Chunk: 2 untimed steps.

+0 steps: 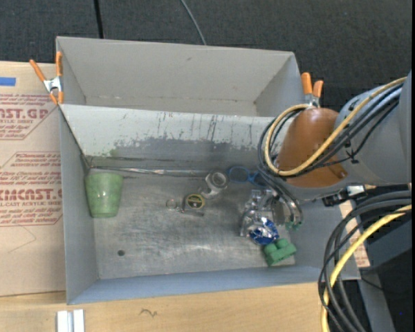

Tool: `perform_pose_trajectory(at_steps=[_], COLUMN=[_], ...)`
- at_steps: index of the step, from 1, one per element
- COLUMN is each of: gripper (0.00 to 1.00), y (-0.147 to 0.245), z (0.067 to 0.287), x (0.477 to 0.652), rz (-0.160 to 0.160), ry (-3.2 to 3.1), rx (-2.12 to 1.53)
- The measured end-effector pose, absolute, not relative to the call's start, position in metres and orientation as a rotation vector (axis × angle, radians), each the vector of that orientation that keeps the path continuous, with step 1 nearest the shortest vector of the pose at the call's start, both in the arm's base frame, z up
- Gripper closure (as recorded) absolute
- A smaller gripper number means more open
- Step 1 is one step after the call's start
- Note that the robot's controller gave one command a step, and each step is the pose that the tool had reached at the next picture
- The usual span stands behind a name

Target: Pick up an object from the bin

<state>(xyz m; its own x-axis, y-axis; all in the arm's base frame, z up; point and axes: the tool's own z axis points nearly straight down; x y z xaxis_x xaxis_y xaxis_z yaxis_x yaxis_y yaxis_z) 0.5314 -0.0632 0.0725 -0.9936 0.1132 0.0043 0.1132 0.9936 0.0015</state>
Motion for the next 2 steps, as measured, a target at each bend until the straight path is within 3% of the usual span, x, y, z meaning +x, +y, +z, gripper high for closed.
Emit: perform_pose_trajectory(at_steps=[1,2], gripper=[1.00,0.00], y=[-0.0326,-0.0332], z=[0.1890,0.1845], x=[0.5015,0.5007], rz=[-0.001,-0.001], ry=[-3.148,-3.141], rx=[-0.089,-0.091])
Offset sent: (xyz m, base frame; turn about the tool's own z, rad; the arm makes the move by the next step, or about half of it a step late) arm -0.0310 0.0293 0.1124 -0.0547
